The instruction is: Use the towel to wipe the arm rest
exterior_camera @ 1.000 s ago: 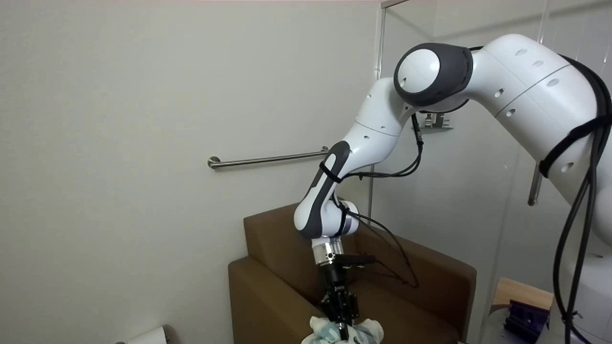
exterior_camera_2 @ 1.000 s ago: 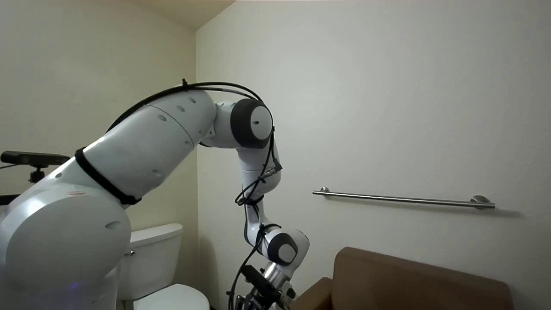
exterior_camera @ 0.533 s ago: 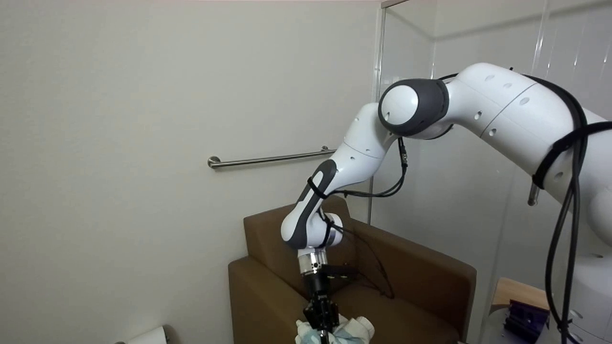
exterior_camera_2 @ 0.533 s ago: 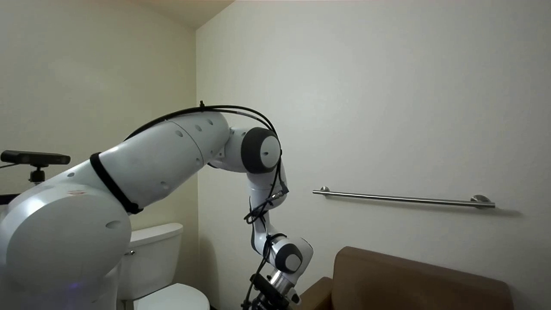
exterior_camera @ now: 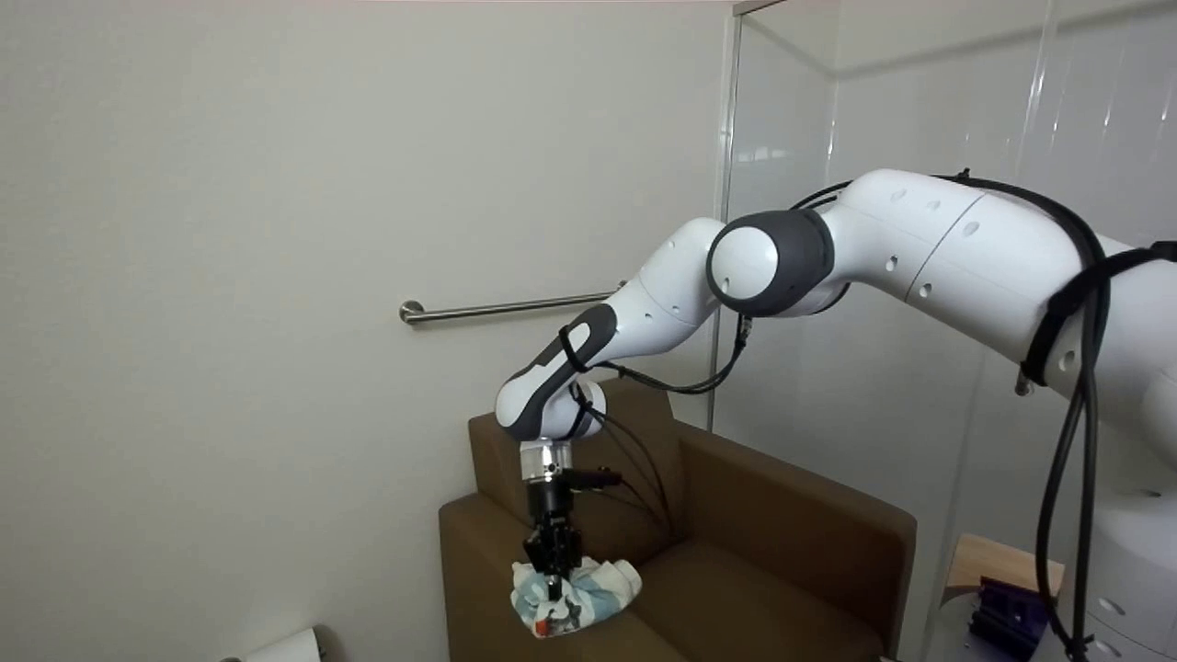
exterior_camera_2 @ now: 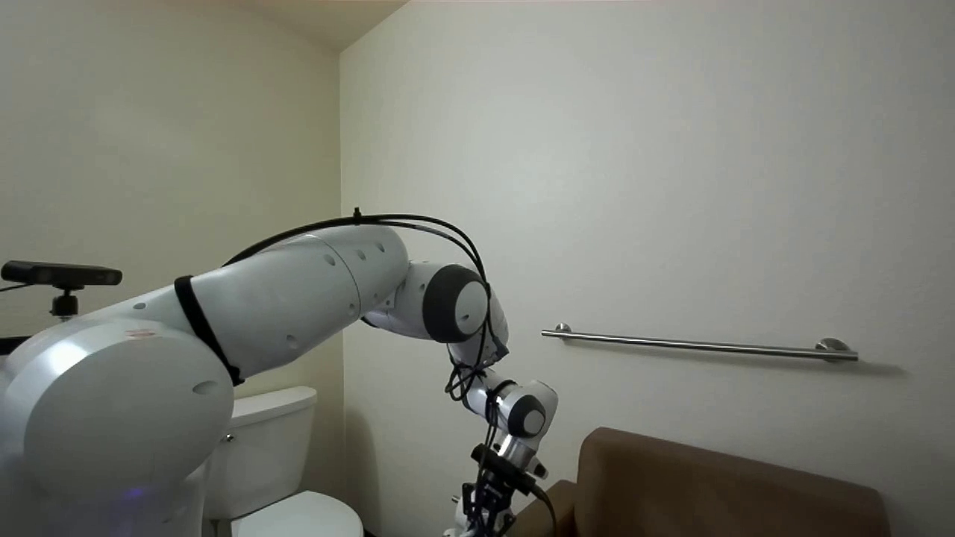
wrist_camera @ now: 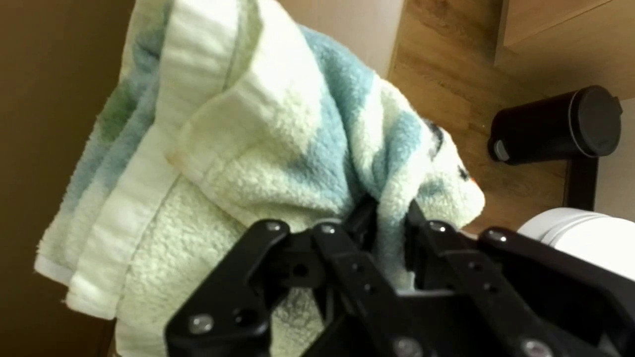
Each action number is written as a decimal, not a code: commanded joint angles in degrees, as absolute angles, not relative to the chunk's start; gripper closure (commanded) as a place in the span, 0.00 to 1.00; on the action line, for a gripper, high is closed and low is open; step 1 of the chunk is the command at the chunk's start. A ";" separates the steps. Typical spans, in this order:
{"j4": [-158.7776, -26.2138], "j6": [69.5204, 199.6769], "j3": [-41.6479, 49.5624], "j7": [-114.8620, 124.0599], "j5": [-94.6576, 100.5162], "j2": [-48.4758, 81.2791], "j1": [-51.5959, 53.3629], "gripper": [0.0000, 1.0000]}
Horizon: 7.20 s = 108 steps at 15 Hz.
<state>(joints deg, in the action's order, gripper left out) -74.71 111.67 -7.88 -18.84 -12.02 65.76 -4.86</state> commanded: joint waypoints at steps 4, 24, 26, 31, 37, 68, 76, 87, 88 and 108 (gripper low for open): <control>-52.10 105.91 -7.52 -17.91 -8.96 76.42 -2.99 0.92; -78.12 113.03 -5.71 -18.78 -11.68 63.04 -4.52 0.93; -82.83 114.52 -5.24 -17.82 -12.26 60.19 -4.35 0.93; -94.85 116.19 -7.32 -17.54 -14.25 54.79 -6.25 0.93; -111.22 121.50 -9.48 -18.25 -22.74 49.54 -9.14 0.93; -53.44 112.53 -4.38 -15.60 -3.28 77.32 1.22 0.93; -47.91 110.83 -4.81 -18.94 -5.26 79.61 -0.33 0.93; -72.53 113.02 -10.21 -25.56 -11.80 67.50 -9.01 0.93; -74.70 113.41 -10.09 -25.34 -12.36 66.25 -9.24 0.93; -121.52 128.43 -10.43 -22.02 -20.72 39.90 -9.15 0.93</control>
